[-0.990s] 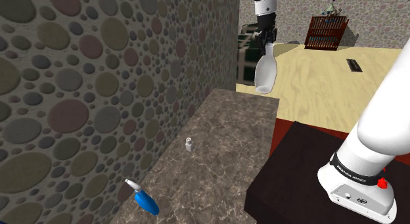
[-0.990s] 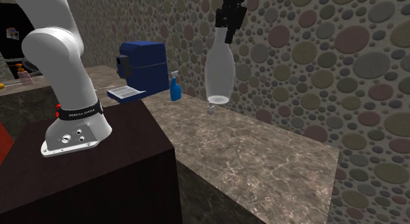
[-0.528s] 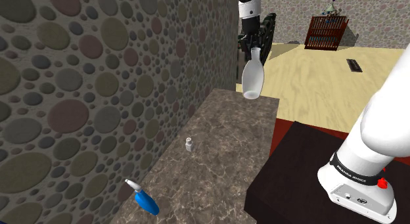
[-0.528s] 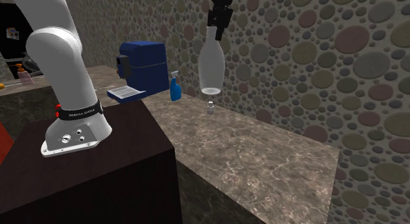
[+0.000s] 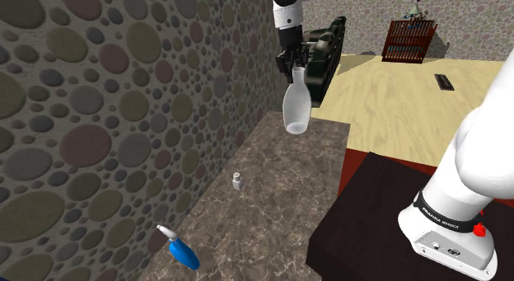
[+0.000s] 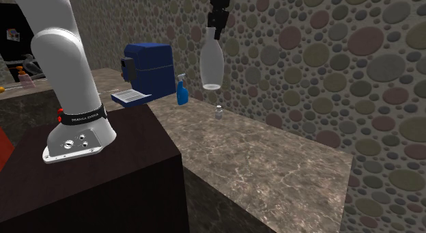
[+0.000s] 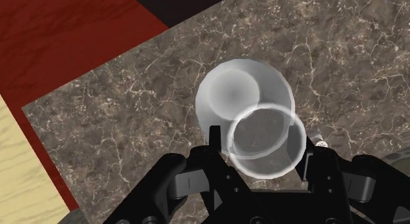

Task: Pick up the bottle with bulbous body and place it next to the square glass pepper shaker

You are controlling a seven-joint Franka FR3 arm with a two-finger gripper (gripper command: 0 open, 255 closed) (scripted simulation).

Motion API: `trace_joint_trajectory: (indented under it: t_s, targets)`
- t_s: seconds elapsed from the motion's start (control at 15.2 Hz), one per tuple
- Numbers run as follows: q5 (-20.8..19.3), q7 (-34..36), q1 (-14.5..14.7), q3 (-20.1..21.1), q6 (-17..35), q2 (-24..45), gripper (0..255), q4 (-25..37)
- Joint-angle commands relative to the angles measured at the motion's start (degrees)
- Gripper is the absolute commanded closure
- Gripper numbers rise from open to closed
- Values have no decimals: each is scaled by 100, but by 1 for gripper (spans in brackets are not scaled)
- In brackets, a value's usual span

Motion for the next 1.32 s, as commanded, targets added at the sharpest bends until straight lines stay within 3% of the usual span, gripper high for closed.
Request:
trace_joint_trajectory:
  t_s: [0.0, 0.79, 1.25]
  targets:
    - [58, 249, 127, 122, -23, 89, 255, 116]
    - [304, 1678, 910, 785, -288, 1099, 255, 1443]
    - [307, 1651, 915, 785, 244, 1116, 255, 927]
